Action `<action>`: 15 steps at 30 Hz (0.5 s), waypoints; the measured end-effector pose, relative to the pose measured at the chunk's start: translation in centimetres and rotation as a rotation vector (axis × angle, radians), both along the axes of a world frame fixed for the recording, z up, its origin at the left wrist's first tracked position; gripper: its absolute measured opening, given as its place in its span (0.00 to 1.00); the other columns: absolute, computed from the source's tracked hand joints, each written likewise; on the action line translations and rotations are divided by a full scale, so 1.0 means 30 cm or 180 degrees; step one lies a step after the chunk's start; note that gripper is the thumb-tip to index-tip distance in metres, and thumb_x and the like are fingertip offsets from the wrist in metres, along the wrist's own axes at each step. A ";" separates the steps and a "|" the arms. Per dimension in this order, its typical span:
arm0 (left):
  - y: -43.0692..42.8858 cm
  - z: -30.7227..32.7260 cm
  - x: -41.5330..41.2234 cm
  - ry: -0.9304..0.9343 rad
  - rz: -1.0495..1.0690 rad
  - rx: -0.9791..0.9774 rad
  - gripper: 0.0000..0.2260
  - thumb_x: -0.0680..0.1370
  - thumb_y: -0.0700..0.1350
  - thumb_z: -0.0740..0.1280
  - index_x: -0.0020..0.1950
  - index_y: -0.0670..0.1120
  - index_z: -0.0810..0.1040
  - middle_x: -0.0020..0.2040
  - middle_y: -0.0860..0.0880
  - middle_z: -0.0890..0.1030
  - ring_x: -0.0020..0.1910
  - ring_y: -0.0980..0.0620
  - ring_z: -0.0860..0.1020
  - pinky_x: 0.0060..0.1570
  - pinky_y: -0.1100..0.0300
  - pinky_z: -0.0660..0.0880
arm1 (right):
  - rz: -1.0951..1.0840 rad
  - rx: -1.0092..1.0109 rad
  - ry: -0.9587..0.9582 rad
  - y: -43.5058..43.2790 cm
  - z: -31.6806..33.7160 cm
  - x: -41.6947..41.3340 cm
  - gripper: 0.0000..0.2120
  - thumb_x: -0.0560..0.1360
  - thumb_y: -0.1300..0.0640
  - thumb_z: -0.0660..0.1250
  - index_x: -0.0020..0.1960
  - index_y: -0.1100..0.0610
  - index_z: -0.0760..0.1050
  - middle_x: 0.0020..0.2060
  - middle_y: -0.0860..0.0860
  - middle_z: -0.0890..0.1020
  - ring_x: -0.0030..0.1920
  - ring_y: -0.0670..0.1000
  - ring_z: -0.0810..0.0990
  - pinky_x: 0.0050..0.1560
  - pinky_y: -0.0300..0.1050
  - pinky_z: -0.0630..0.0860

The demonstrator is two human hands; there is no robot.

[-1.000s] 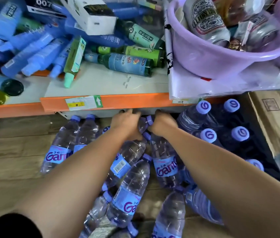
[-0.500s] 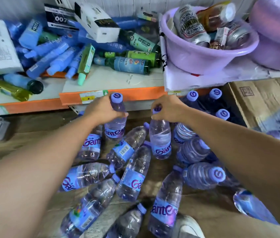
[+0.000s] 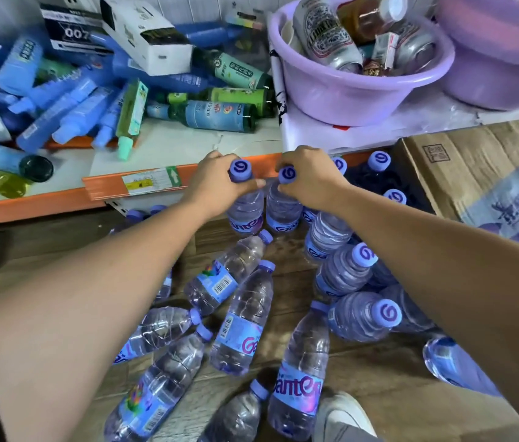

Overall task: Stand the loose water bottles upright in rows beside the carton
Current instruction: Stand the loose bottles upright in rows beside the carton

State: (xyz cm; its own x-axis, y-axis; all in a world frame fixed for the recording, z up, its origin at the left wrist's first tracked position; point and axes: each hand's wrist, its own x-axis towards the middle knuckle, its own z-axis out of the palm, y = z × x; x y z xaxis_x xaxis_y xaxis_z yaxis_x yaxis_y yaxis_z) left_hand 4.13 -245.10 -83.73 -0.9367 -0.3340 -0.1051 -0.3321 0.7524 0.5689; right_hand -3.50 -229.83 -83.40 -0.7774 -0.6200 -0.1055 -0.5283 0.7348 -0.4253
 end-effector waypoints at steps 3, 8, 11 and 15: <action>0.022 -0.020 -0.023 0.0075 0.0008 0.0096 0.20 0.70 0.55 0.73 0.49 0.40 0.78 0.40 0.48 0.69 0.41 0.49 0.69 0.33 0.63 0.63 | -0.0052 0.0009 -0.0002 0.014 -0.013 -0.009 0.15 0.72 0.60 0.69 0.58 0.57 0.77 0.55 0.59 0.77 0.53 0.60 0.77 0.48 0.47 0.73; 0.049 -0.069 -0.024 0.0184 0.0182 0.0348 0.20 0.69 0.51 0.75 0.54 0.40 0.78 0.52 0.42 0.78 0.48 0.48 0.73 0.45 0.62 0.65 | -0.0053 -0.0048 0.0037 0.027 -0.019 -0.004 0.14 0.73 0.60 0.68 0.58 0.58 0.76 0.55 0.58 0.76 0.52 0.60 0.77 0.47 0.46 0.73; 0.055 -0.075 -0.023 0.0244 0.0378 0.0467 0.19 0.68 0.50 0.76 0.54 0.42 0.79 0.53 0.43 0.81 0.50 0.46 0.77 0.45 0.62 0.67 | 0.0004 -0.0035 0.0065 0.031 -0.013 -0.001 0.14 0.73 0.60 0.68 0.58 0.59 0.76 0.55 0.59 0.76 0.52 0.61 0.77 0.48 0.48 0.74; 0.042 -0.068 -0.010 -0.0126 0.0264 -0.0505 0.22 0.68 0.60 0.73 0.51 0.46 0.78 0.50 0.44 0.82 0.50 0.42 0.79 0.42 0.57 0.70 | -0.0023 0.0117 -0.0020 0.019 -0.002 0.002 0.16 0.73 0.58 0.69 0.60 0.59 0.74 0.56 0.59 0.75 0.53 0.61 0.77 0.46 0.46 0.71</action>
